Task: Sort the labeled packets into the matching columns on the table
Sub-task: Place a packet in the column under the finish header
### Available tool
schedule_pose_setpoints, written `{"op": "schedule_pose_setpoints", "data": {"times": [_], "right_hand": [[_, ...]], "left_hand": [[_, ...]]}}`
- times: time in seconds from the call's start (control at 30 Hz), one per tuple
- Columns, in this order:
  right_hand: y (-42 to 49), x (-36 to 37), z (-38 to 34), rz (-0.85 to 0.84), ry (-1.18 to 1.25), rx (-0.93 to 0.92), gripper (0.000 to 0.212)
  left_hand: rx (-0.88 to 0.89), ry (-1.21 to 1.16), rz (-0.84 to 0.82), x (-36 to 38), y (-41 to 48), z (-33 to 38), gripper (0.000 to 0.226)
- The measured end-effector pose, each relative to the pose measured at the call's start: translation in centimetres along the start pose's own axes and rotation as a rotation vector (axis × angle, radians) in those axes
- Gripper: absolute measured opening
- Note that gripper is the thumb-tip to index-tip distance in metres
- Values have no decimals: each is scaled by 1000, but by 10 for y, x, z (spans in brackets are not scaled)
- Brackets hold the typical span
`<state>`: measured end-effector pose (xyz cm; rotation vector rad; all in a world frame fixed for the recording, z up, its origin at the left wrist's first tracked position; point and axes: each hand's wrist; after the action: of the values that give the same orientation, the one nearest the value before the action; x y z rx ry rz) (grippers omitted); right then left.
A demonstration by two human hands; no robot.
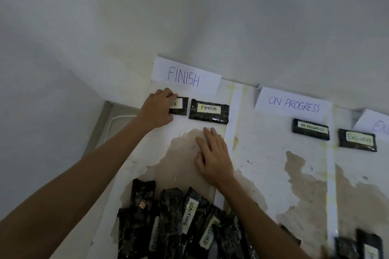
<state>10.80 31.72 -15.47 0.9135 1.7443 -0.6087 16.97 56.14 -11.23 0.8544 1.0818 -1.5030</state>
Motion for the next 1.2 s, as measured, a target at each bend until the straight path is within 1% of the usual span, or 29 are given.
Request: {"op": "schedule_pose_setpoints", "data": {"times": [0.1, 0.23, 0.33, 0.5, 0.57, 0.63, 0.7, 0.73, 0.8, 0.83, 0.9, 0.97, 1.1, 1.2], "right_hand": [[0, -1, -1, -5, -4, -6, 44], [2, -8, -4, -63, -1, 15, 43], [4, -17, -7, -109, 28, 27, 45], [-2, -41, -16, -169, 113, -95, 41], [-11, -51, -24, -228, 146, -126, 39], [-23, -60, -30, -327, 211, -130, 42], [-36, -69, -34, -433, 252, -174, 53], [-43, -72, -35, -469, 242, -236, 60], [-55, -77, -37, -546, 137, -358, 75], [-60, -79, -37, -599, 50, -387, 80], [-68, -82, -40, -659, -127, -430, 83], [-73, -82, -43, -625, -238, -468, 80], [-83, -81, -46, -547, -378, -455, 70], [-92, -84, -45, -476, -400, -444, 70]], "left_hand": [[-2, 2, 15, 2, -1, 1, 68], [0, -15, 23, -1, -7, 5, 70], [-9, -60, 54, -5, -16, 9, 66], [-23, -149, 39, -6, -49, 24, 53], [-40, -189, 7, -4, -69, 34, 51], [-51, -230, -8, 0, -92, 47, 49], [-59, -268, -11, 6, -116, 60, 47], [-67, -285, -8, 9, -129, 66, 47], [-85, -320, 12, 17, -153, 76, 45], [-90, -336, 31, 21, -165, 82, 45], [-104, -369, 85, 30, -186, 93, 42], [-132, -388, 127, 36, -204, 106, 41], [-178, -387, 183, 46, -231, 129, 42], [-220, -392, 223, 49, -246, 147, 43]]}}
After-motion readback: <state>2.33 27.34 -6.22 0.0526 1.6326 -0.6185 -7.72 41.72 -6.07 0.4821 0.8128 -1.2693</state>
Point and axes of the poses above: each hand's wrist, its own y-axis towards the middle knuckle, its own x-axis out of the palm, z = x × y, and after that the axes turned 3 degrees about -y, right-handed
